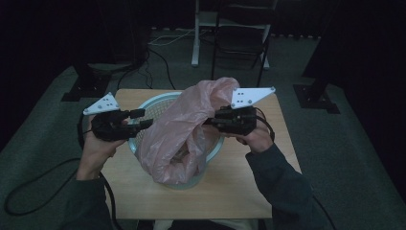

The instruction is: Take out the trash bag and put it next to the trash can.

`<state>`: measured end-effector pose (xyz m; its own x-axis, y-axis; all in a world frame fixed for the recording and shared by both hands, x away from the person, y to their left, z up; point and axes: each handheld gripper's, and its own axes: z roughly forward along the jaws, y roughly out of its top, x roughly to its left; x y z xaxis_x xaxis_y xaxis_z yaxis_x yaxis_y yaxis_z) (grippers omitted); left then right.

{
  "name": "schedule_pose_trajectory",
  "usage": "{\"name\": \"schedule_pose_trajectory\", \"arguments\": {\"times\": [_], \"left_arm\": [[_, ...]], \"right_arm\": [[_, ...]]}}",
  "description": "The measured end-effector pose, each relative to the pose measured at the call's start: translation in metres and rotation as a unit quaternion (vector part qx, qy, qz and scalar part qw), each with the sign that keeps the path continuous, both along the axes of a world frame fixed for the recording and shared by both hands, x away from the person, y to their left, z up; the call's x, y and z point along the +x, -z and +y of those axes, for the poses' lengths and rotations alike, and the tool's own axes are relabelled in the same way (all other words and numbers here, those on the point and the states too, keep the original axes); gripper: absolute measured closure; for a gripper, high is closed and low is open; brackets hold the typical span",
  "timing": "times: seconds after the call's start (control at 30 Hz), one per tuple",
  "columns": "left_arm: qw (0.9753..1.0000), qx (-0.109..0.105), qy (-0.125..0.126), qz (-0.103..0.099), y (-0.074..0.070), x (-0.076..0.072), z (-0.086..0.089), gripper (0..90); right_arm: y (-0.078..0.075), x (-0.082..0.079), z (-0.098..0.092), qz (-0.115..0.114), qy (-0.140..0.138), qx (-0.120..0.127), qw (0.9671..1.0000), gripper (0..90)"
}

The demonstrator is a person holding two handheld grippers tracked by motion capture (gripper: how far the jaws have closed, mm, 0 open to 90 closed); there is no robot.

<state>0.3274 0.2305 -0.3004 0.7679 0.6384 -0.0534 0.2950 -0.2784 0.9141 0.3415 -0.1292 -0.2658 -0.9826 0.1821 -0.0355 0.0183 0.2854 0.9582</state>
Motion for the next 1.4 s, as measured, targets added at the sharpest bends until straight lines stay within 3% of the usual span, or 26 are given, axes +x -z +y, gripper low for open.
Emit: {"name": "schedule_pose_trajectory", "arguments": {"times": [0.33, 0.57, 0.73, 0.9, 1.1, 1.4], "left_arm": [[0.9999, 0.013, -0.004, 0.007, 0.005, 0.003, -0.003, 47.8], [0.9998, 0.017, -0.003, 0.009, 0.006, 0.003, -0.005, 47.8], [0.9999, 0.015, 0.000, 0.008, 0.007, 0.003, -0.005, 47.7], [0.9999, 0.014, 0.004, 0.008, 0.007, 0.003, -0.005, 47.6], [0.9999, 0.014, 0.004, 0.007, 0.007, 0.003, -0.005, 47.2], [0.9998, 0.017, 0.005, 0.009, 0.008, 0.003, -0.007, 46.3]], "right_arm": [[-0.016, -0.009, -0.007, -0.007, -0.012, 0.027, 0.9995, 87.2], [-0.004, -0.008, -0.001, 0.004, -0.012, 0.002, 0.9999, 87.2], [0.014, -0.007, 0.008, 0.021, -0.027, -0.030, 0.9990, 87.3], [0.019, -0.010, 0.010, 0.024, -0.039, -0.039, 0.9982, 87.3], [0.006, -0.017, 0.005, 0.022, -0.053, -0.018, 0.9982, 87.4], [-0.022, -0.033, -0.001, -0.007, -0.064, 0.001, 0.9979, 87.4]]}}
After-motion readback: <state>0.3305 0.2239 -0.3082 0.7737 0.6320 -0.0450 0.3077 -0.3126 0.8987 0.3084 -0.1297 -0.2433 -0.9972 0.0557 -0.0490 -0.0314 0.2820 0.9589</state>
